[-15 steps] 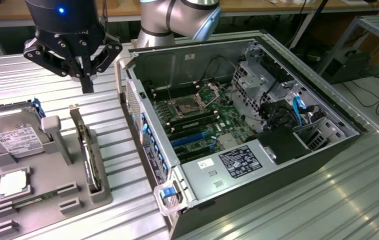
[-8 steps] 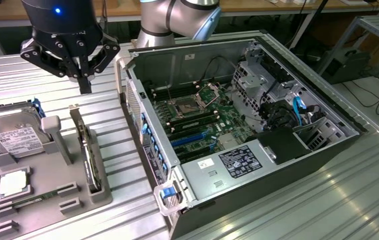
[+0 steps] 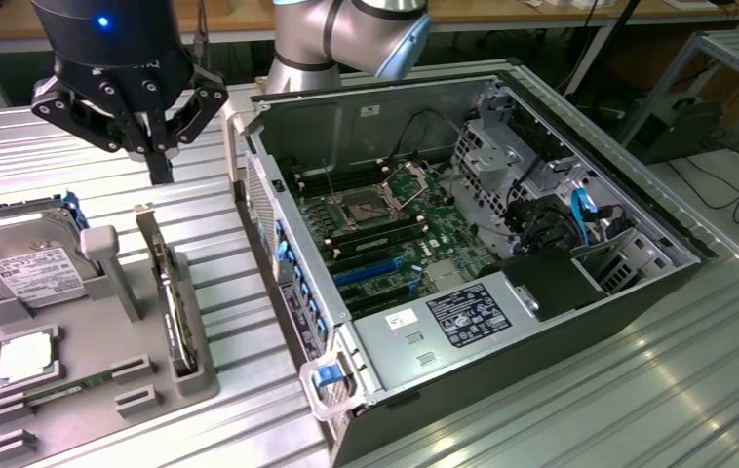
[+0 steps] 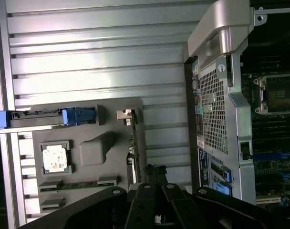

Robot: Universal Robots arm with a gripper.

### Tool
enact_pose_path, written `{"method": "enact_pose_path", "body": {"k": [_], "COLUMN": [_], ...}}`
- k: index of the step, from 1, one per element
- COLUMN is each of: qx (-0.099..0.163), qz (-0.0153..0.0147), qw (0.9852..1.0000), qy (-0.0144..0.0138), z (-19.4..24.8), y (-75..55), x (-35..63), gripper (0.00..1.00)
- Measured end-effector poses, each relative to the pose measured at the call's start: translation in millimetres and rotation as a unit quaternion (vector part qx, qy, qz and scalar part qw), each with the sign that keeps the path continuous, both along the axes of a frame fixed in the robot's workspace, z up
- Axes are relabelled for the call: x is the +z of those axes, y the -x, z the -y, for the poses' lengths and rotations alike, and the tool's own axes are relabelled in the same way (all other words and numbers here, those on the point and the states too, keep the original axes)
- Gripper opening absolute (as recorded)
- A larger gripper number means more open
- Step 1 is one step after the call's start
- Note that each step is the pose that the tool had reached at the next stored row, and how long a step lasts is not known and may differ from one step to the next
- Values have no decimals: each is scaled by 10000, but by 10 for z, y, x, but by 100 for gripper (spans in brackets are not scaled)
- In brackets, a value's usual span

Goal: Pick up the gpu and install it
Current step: 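Reach for the gpu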

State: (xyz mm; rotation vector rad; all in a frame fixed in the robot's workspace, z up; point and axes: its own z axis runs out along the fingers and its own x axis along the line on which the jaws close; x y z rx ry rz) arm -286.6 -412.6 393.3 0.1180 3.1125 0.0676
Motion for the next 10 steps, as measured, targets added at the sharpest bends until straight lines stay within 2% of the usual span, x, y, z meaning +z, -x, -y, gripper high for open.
{"method": "enact_pose_path", "body": {"k": [10], "qx": [0], "qz": [0], "qw": [10000], "qy": [0], "z": [12], "y": [76], "x": [0], "gripper": [11]}}
